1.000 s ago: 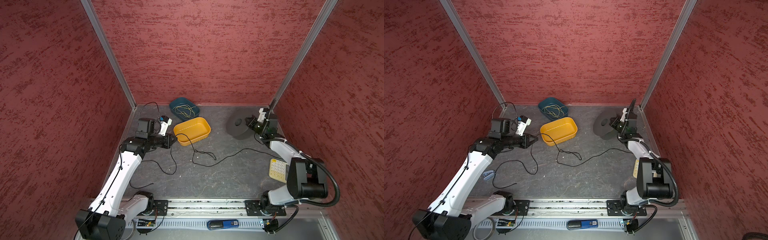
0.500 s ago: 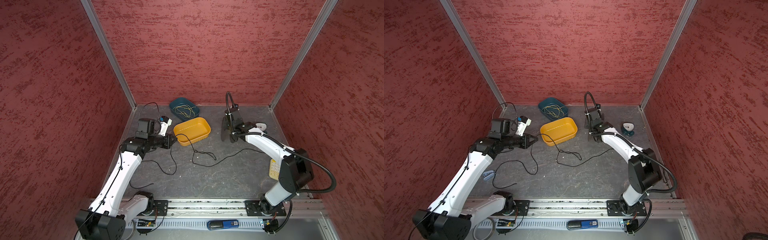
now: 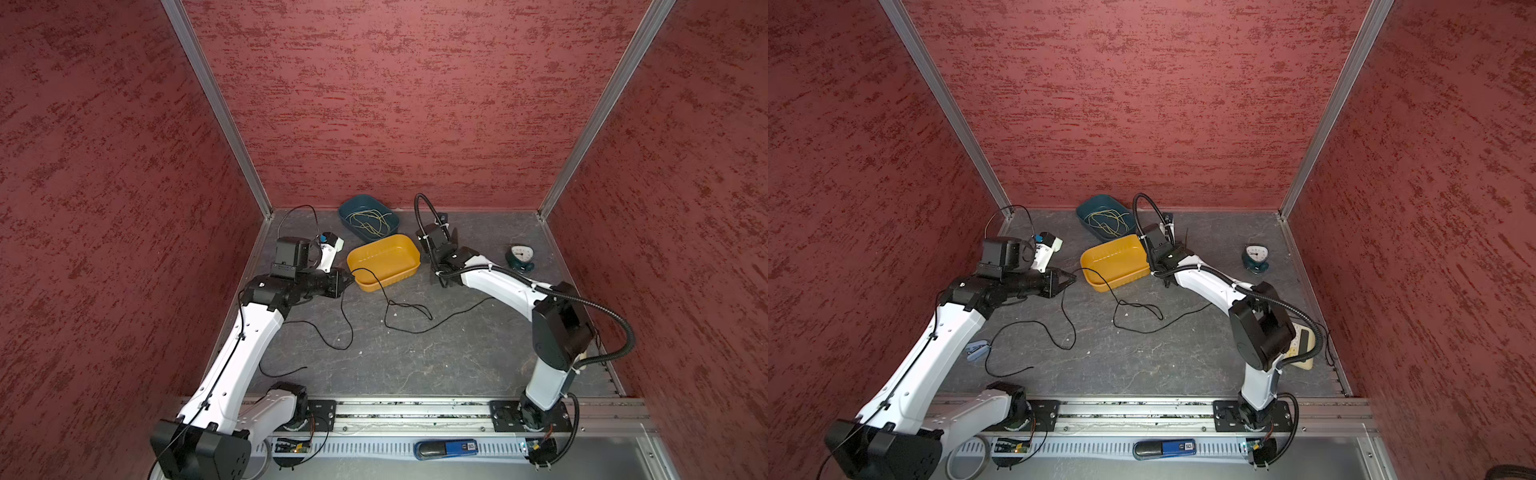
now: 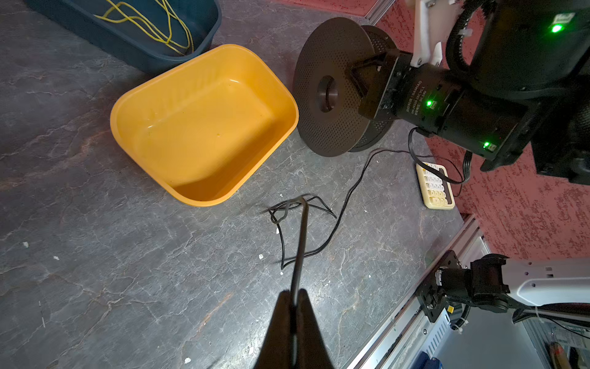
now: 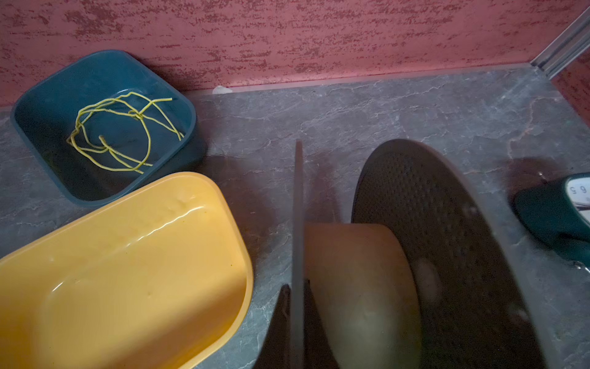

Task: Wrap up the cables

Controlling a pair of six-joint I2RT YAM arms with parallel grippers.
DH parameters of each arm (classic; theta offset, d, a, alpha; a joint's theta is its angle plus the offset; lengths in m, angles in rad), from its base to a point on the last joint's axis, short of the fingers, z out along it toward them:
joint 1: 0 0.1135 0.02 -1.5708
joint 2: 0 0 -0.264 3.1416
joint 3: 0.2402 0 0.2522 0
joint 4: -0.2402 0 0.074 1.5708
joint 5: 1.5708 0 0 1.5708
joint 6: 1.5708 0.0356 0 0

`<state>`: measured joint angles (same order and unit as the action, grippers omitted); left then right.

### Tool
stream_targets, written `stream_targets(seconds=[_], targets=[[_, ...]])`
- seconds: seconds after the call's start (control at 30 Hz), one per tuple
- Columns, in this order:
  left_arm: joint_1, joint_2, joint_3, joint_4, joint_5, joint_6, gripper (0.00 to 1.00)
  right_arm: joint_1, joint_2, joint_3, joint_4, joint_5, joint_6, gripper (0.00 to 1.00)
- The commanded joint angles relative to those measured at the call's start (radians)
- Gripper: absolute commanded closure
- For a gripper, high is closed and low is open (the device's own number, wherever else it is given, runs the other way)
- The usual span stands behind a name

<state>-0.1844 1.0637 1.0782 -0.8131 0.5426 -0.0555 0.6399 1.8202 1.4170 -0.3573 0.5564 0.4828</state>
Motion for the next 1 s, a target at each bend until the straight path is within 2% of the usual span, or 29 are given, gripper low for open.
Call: stream_targets(seconds=[0.0, 0.27, 0.37, 0.47, 0.63, 0.83, 0.97], targets=[[0.005, -0.018, -0.009, 0.018, 0.011, -0.004, 0.93, 0.008, 0.027, 0.059, 0.053, 0.043, 0.013, 1.0], [0.004, -0.016, -0.01, 0.022, 0.028, -0.004, 0.93, 0.016, 0.022, 0.052, 0.074, -0.004, 0.016, 0.8], [-0.003, -0.019, -0.009, 0.024, 0.029, -0.009, 0.93, 0.018, 0.013, 0.052, 0.073, -0.02, 0.016, 0.78], [-0.033, -0.022, -0.003, 0.028, 0.019, -0.019, 0.93, 0.019, -0.005, 0.041, 0.076, -0.049, 0.013, 0.7], [-0.113, -0.021, 0.018, 0.025, -0.025, -0.03, 0.92, 0.02, -0.094, -0.051, 0.153, -0.121, -0.017, 0.53], [-0.244, 0.007, 0.049, 0.022, -0.083, -0.049, 0.92, 0.018, -0.261, -0.187, 0.24, -0.228, -0.077, 0.25], [-0.343, 0.033, 0.043, 0.074, -0.12, -0.077, 0.92, 0.018, -0.356, -0.251, 0.248, -0.284, -0.096, 0.2]])
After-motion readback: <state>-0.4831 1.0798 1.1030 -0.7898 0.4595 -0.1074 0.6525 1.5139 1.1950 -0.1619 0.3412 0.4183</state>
